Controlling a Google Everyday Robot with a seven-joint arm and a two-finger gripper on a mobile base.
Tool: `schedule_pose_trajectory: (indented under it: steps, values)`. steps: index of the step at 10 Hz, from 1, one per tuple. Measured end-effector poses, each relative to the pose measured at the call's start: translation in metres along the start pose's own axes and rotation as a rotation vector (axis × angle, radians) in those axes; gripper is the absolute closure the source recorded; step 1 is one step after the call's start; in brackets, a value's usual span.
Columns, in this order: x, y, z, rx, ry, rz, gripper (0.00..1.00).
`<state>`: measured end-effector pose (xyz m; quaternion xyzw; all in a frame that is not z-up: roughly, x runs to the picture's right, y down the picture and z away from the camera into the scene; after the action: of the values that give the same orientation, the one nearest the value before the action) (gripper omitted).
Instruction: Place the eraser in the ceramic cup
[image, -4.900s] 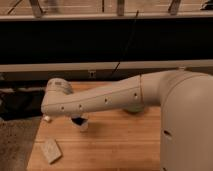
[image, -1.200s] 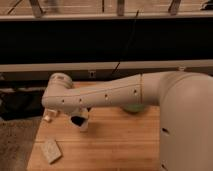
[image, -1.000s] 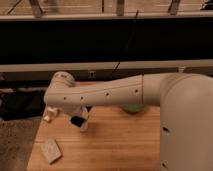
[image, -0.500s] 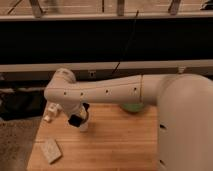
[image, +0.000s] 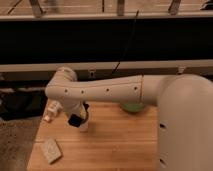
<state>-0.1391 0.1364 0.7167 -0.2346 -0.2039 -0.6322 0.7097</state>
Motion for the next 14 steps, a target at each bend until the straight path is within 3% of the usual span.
schedule_pose_trajectory:
  steps: [3, 4, 11, 14]
  values:
    - [0.002, 0.001, -0.006, 0.018, 0.007, 0.001, 0.26]
    - [0.004, 0.003, -0.007, 0.018, 0.009, 0.005, 0.21]
    - [0.007, 0.009, -0.017, 0.027, 0.019, 0.02, 0.2]
    - [0.014, 0.015, -0.027, 0.044, 0.043, 0.038, 0.2]
